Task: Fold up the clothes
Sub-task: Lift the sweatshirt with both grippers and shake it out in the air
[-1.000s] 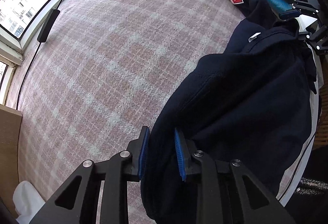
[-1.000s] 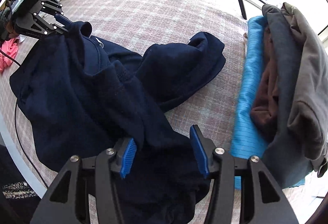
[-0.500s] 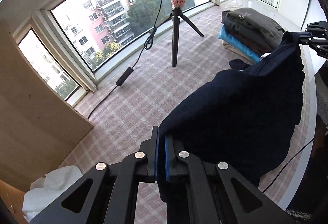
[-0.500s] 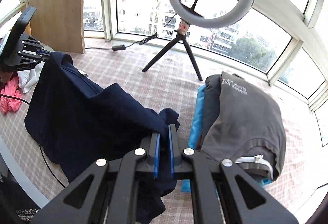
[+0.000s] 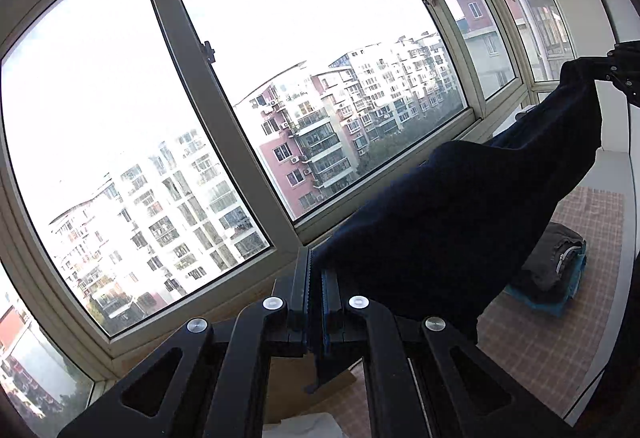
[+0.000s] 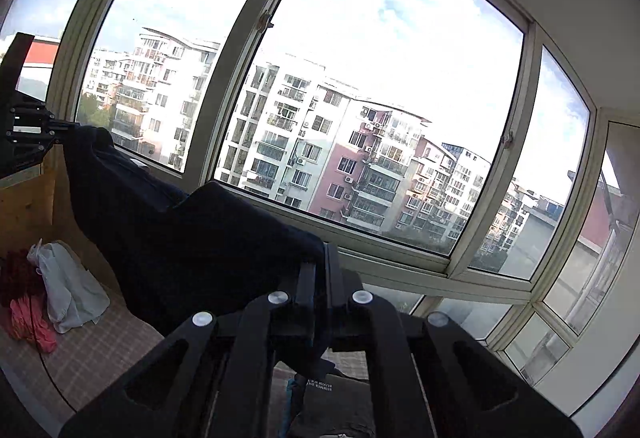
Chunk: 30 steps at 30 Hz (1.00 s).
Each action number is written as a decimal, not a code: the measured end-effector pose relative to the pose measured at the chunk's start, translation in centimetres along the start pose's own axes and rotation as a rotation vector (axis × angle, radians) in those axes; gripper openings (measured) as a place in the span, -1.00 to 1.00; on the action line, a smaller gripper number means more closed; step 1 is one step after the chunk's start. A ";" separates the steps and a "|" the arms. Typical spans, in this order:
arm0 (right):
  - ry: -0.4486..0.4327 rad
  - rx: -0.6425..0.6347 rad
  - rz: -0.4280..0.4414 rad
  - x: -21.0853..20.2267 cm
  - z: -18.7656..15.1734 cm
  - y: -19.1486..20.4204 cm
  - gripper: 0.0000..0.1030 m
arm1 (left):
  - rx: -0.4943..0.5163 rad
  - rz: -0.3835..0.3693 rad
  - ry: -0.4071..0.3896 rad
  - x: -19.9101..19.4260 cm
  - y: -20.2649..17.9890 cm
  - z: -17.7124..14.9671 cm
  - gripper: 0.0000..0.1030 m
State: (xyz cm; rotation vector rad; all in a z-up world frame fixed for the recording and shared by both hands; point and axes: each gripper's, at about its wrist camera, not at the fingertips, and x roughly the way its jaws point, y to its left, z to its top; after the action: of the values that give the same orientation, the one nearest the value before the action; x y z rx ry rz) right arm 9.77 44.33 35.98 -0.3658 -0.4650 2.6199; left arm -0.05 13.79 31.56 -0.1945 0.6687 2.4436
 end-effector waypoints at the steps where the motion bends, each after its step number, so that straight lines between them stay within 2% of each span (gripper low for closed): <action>1: -0.027 -0.003 -0.015 -1.5 1.0 0.0 -0.94 | 0.004 0.018 -0.011 -1.7 0.3 0.7 -0.93; 3: -0.040 0.032 0.021 -3.6 2.5 -0.2 -0.94 | 0.012 0.066 -0.032 -4.8 0.9 1.8 -0.93; 4: -0.049 0.028 0.011 -4.3 2.9 0.1 -0.94 | 0.015 0.097 -0.042 -6.1 1.0 2.2 -0.93; 7: -0.076 0.006 -0.017 -5.7 3.4 1.3 -0.94 | 0.009 0.101 -0.048 -8.1 1.1 1.9 -0.93; 12: -0.101 -0.008 -0.021 -6.7 4.0 2.3 -0.94 | 0.033 0.130 0.004 -5.3 1.5 0.5 -0.93; 15: -0.101 -0.003 -0.015 -4.9 4.5 2.7 -0.94 | 0.048 0.148 0.037 -3.4 1.7 -0.4 -0.93; 17: -0.088 -0.017 -0.013 -2.8 4.6 3.7 -0.94 | 0.059 0.160 0.059 -2.1 1.8 -1.0 -0.93; 19: -0.069 -0.046 -0.020 0.3 4.4 5.2 -0.94 | 0.055 0.152 0.115 1.4 2.0 -3.1 -0.93; 23: 0.011 -0.092 -0.012 9.7 2.7 9.4 -0.94 | 0.044 0.131 0.236 9.3 2.4 -7.8 -0.93; 26: 0.107 -0.129 0.004 17.9 -1.1 13.5 -0.94 | 0.038 0.107 0.339 15.8 2.3 -12.0 -0.93; 30: 0.293 -0.175 0.072 27.4 -9.8 20.0 -0.94 | 0.055 0.048 0.528 27.1 -0.4 -21.0 -0.93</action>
State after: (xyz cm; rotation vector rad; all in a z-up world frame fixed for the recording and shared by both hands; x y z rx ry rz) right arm -18.34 43.03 14.70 -0.8238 -0.5903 2.5415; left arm -22.16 17.19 5.62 -0.8284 0.9684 2.4243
